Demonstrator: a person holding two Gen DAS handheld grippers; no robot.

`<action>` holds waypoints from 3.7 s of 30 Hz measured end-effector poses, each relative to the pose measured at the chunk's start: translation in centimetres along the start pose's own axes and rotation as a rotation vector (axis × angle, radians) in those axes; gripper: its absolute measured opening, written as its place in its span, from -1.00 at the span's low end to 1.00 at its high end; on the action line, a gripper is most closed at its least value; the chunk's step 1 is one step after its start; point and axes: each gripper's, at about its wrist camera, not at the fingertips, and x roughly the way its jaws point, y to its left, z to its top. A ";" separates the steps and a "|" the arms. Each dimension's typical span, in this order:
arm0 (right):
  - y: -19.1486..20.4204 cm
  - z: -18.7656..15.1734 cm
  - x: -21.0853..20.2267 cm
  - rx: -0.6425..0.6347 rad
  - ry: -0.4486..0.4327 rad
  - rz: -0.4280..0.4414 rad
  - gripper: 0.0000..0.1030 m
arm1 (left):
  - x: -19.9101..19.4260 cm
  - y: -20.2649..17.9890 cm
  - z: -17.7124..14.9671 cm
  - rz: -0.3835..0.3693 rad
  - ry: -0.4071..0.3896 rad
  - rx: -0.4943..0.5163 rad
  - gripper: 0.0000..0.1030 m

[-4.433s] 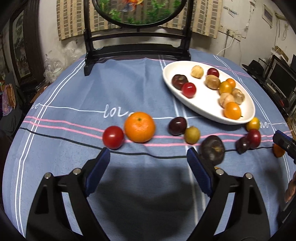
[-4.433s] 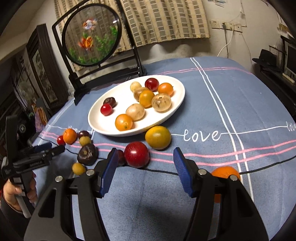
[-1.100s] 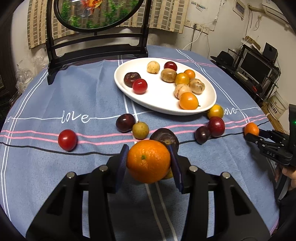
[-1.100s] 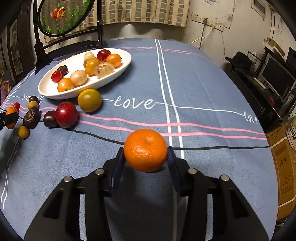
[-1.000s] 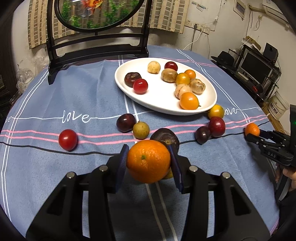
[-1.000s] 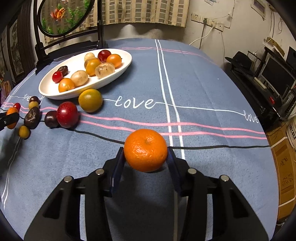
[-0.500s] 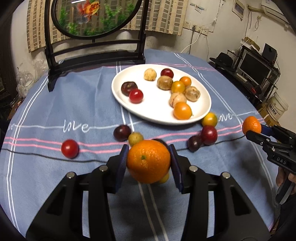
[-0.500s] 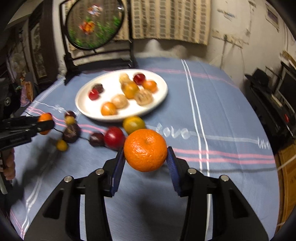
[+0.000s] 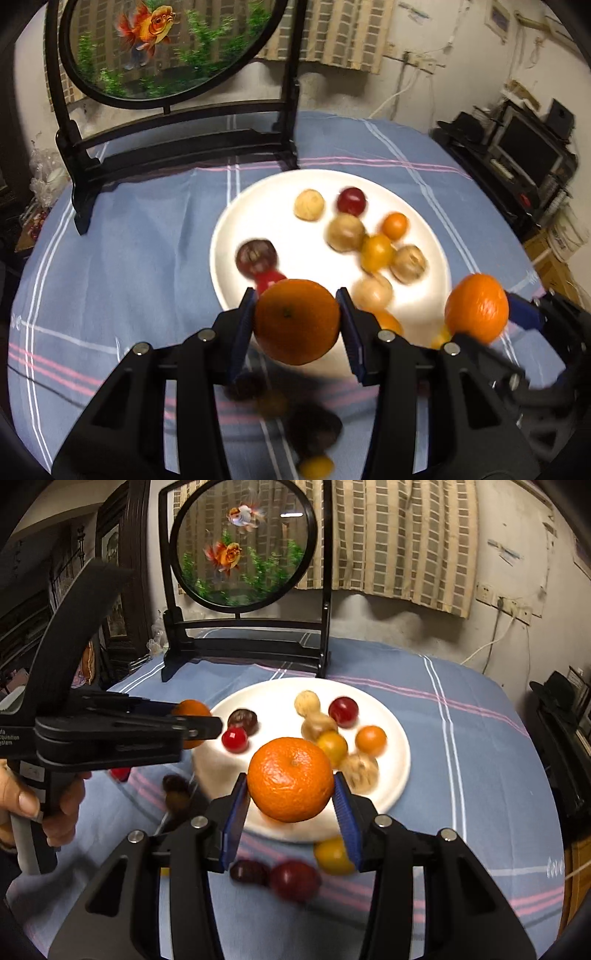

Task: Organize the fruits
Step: 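Carry both mandarins onto the white plate and open both tools, then move both tools back toward the remaining fruits on the tablecloth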

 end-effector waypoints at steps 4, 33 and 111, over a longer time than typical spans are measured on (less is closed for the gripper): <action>0.0 1.7 2.9 -0.010 0.011 -0.012 -0.12 | 2.3 0.7 1.7 0.036 0.017 -0.010 -0.14; 0.5 2.5 10.8 -0.018 0.125 -0.016 -0.12 | 6.7 -0.8 2.4 0.084 0.025 0.021 -0.12; -2.6 -9.0 -2.5 0.337 0.015 0.124 0.19 | -3.0 10.1 -11.7 0.259 0.025 -0.176 0.67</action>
